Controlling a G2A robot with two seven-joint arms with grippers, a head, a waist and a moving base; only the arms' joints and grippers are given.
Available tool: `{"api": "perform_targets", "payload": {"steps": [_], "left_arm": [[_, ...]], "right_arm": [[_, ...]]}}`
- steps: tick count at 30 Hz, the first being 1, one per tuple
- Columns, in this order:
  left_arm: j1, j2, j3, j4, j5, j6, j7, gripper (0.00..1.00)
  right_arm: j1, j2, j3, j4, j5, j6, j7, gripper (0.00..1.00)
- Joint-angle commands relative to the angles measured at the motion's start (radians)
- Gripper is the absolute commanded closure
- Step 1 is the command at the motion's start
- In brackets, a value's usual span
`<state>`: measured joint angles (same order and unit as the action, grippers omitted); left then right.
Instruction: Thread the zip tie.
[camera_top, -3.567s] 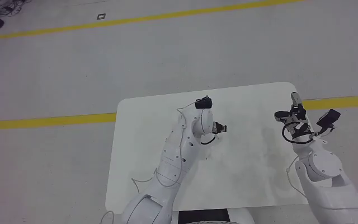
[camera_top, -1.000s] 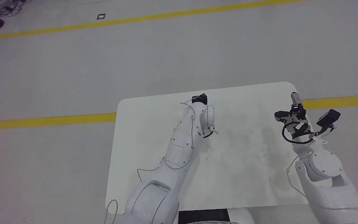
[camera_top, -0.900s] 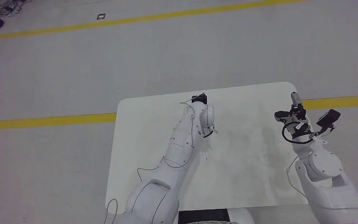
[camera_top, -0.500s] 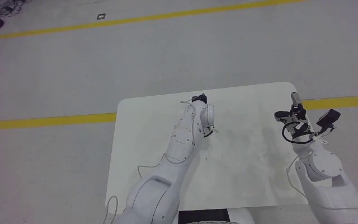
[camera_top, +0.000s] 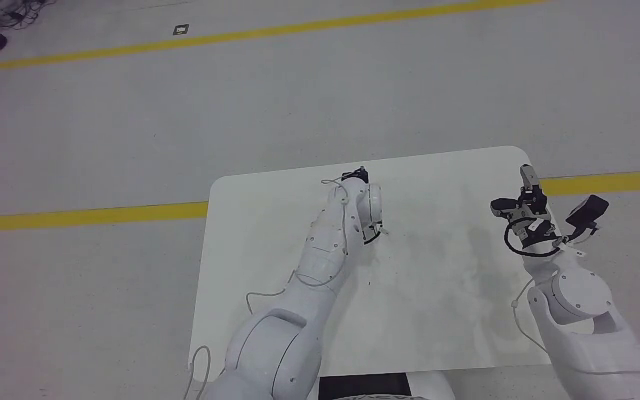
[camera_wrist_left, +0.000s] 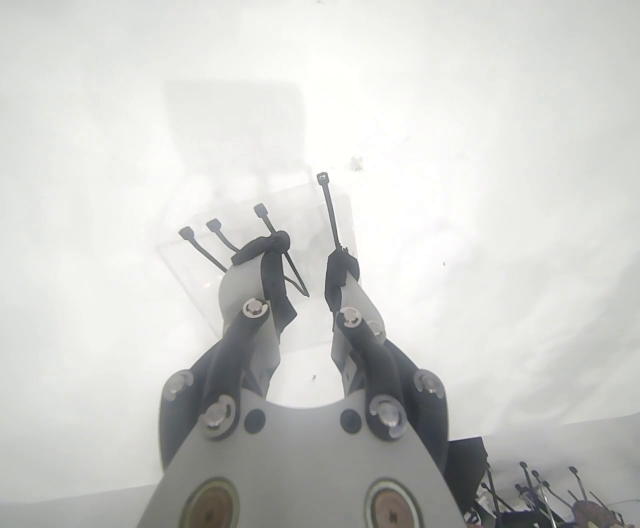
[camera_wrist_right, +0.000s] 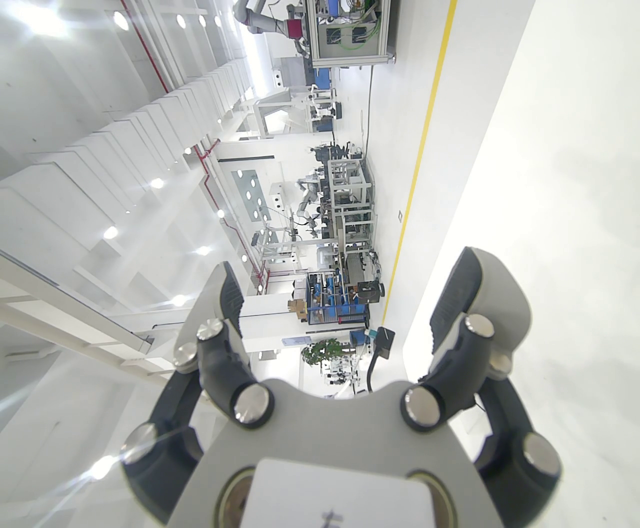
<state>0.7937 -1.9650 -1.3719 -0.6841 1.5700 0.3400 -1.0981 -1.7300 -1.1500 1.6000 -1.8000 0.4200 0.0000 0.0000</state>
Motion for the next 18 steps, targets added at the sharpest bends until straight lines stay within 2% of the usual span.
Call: {"api": "perform_targets", "payload": {"steps": [1,8,18], "left_arm": [[-0.002,0.0,-0.002,0.004,0.0,0.0,0.005,0.8],[-0.004,-0.001,-0.009,0.009,0.0,0.0,0.014,0.74],[0.004,-0.001,-0.009,-0.008,0.0,0.0,0.011,0.73]], "right_arm": [[0.0,0.0,0.0,0.0,0.0,0.0,0.0,0.0],[0.0,0.0,0.0,0.0,0.0,0.0,0.0,0.0],[0.0,0.0,0.0,0.0,0.0,0.0,0.0,0.0]]}}
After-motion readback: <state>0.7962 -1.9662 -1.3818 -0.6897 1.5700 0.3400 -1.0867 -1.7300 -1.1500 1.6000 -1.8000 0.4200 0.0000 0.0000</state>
